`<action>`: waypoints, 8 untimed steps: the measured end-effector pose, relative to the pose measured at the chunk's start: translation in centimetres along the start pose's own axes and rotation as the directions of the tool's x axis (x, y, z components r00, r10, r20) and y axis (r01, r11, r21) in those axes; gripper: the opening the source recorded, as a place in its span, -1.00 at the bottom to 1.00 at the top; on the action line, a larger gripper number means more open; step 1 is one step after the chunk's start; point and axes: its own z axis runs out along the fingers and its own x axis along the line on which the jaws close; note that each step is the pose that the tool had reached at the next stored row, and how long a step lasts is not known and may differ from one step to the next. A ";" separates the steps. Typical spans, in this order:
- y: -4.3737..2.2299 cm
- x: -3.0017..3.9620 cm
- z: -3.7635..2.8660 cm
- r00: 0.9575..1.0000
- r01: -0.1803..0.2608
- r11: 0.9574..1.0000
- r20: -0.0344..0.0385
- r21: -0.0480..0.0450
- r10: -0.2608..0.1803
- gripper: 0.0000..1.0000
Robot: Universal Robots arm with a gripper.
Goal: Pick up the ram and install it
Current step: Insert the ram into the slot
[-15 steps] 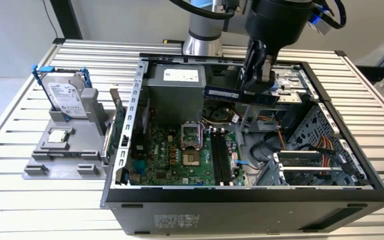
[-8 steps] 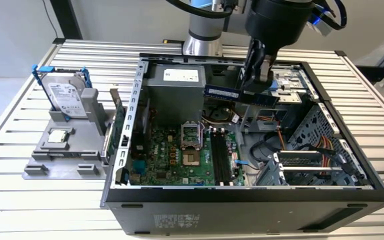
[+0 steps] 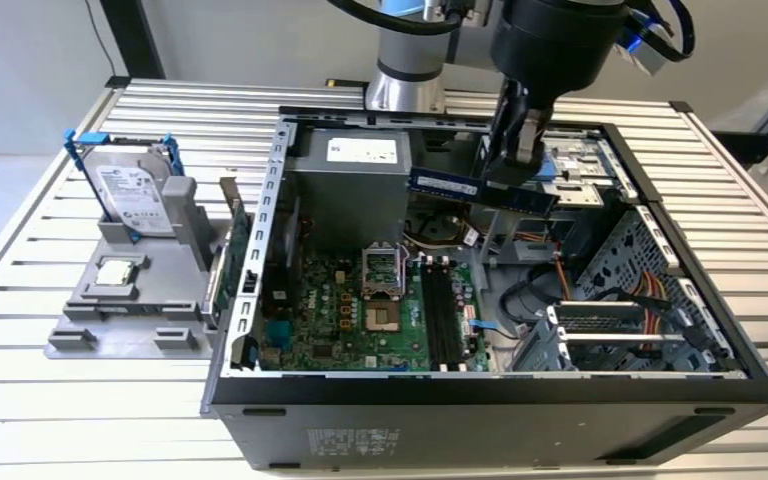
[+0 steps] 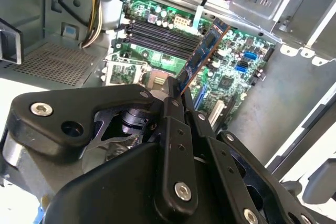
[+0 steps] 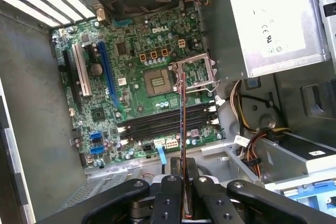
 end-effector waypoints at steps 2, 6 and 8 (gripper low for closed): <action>0.00 0.00 0.00 1.000 -0.008 1.000 0.000 0.000 0.008 -1.00; 0.00 0.00 0.00 1.000 -0.025 1.000 0.001 -0.001 0.025 -1.00; 0.00 0.00 0.00 0.999 -0.033 0.999 0.001 -0.001 0.033 -1.00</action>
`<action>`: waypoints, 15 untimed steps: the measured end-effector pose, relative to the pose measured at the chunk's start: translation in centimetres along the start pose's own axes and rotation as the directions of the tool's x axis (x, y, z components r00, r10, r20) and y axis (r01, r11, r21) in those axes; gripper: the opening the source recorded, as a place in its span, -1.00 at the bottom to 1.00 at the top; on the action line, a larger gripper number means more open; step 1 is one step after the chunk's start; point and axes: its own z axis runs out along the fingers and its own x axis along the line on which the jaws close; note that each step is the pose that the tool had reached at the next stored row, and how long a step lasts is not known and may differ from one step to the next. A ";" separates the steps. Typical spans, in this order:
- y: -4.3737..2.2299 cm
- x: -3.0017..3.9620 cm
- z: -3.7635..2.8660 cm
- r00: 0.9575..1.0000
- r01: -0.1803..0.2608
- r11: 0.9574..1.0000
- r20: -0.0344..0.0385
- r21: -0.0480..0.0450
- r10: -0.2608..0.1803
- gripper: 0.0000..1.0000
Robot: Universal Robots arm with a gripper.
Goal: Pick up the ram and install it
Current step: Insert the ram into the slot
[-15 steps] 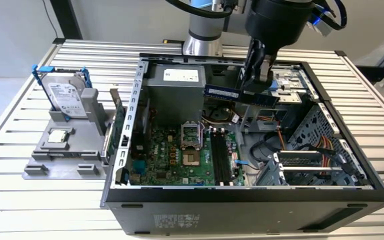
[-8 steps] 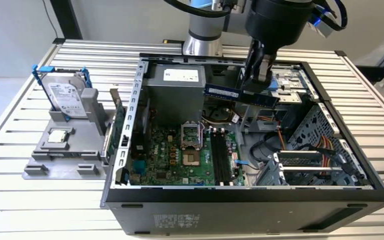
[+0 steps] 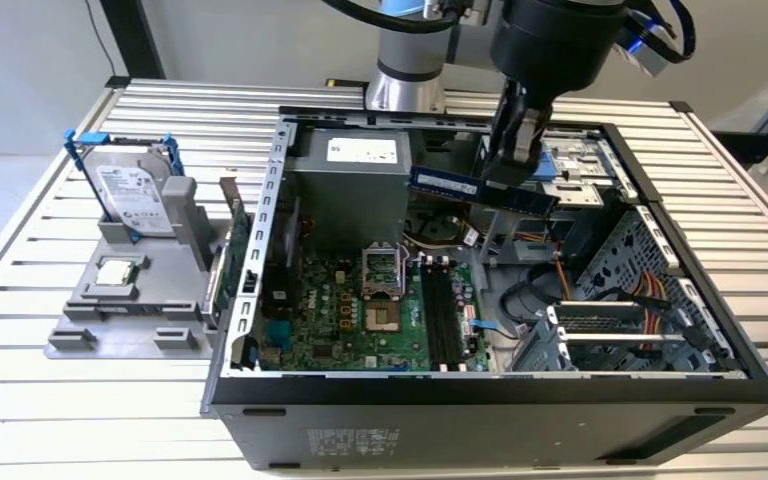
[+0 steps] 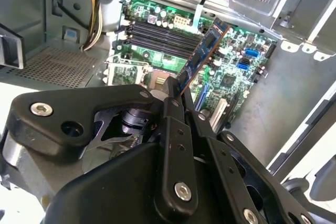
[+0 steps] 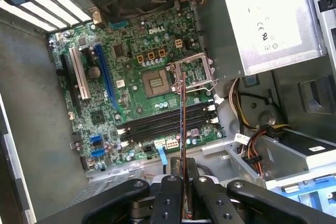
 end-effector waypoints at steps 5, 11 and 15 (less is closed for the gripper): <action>0.00 0.00 0.00 1.000 -0.021 1.000 0.001 0.000 0.021 -1.00; 0.00 0.00 0.00 0.999 -0.048 0.999 0.002 -0.001 0.048 -1.00; 0.00 0.00 0.00 0.998 -0.065 0.998 0.002 -0.002 0.065 -1.00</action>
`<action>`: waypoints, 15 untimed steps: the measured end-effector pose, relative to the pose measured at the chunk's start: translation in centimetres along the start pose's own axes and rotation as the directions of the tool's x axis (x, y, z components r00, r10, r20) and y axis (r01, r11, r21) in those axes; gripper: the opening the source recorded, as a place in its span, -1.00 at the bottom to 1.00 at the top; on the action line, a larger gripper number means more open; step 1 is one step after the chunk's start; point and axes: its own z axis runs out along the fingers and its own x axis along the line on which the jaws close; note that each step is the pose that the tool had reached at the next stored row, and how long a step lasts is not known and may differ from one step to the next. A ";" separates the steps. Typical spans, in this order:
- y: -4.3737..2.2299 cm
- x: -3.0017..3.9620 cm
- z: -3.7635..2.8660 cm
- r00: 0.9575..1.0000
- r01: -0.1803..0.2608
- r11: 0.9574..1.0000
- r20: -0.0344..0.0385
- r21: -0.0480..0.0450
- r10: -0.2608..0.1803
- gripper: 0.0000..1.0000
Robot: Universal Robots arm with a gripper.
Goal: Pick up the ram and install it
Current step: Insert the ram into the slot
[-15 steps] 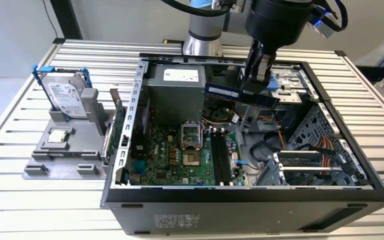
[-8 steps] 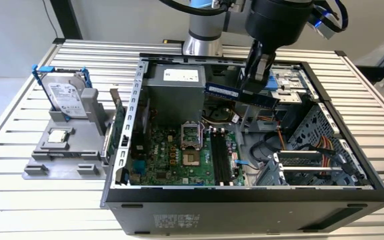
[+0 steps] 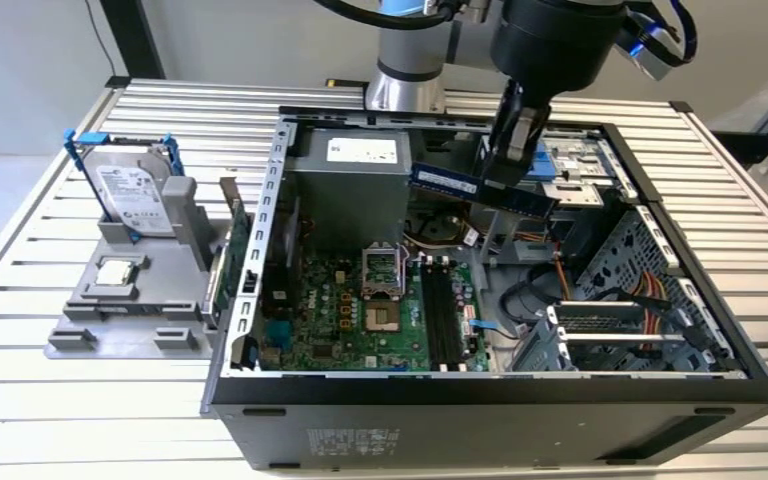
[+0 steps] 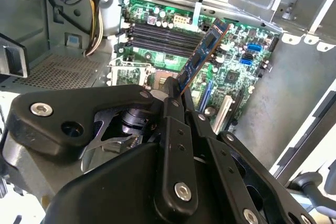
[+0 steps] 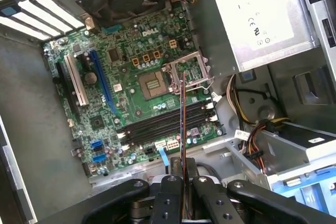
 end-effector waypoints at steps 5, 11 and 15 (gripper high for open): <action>0.00 0.00 0.00 1.000 -0.022 1.000 0.001 -0.001 0.022 -1.00; 0.00 0.00 0.00 0.999 -0.047 0.999 0.002 -0.001 0.047 -1.00; 0.00 0.00 0.00 0.998 -0.062 0.998 0.002 -0.002 0.062 -1.00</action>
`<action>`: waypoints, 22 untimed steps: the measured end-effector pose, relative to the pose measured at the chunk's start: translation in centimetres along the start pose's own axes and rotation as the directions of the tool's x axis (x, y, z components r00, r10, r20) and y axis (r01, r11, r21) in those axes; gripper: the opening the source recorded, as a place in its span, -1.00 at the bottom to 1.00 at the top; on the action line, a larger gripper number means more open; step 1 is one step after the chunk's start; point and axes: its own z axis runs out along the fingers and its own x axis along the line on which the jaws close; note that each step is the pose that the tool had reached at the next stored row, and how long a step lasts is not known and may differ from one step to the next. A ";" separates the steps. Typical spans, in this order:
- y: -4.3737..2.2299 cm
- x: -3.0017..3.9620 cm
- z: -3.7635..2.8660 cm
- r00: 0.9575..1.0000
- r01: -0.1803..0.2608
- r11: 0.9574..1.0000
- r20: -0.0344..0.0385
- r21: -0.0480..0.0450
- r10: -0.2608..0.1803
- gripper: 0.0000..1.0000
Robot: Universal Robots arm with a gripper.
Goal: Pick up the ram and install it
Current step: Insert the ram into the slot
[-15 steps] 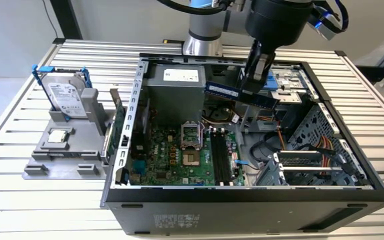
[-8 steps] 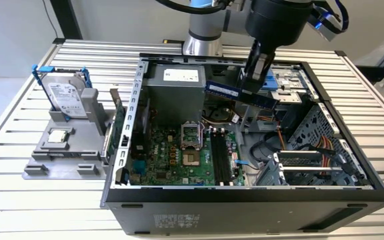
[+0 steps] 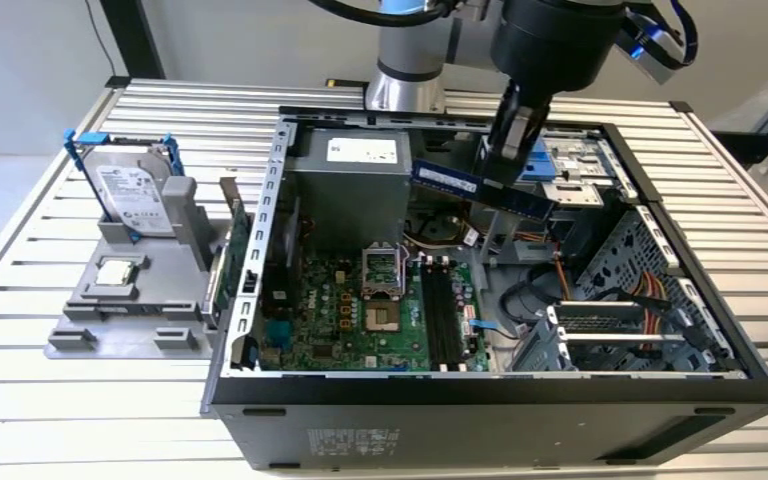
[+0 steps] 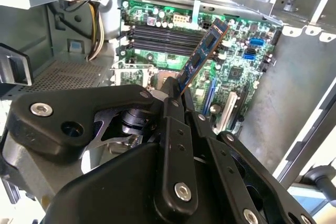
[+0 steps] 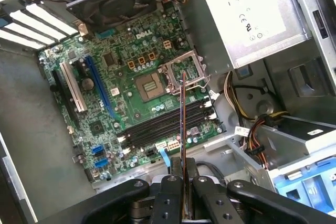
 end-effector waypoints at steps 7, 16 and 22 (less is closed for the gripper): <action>0.00 0.00 0.00 1.000 -0.024 1.000 0.001 -0.001 0.024 -1.00; 0.00 0.00 0.00 0.999 -0.047 0.999 0.002 -0.001 0.047 -1.00; 0.00 0.00 0.00 0.998 -0.062 0.998 0.002 -0.002 0.062 -1.00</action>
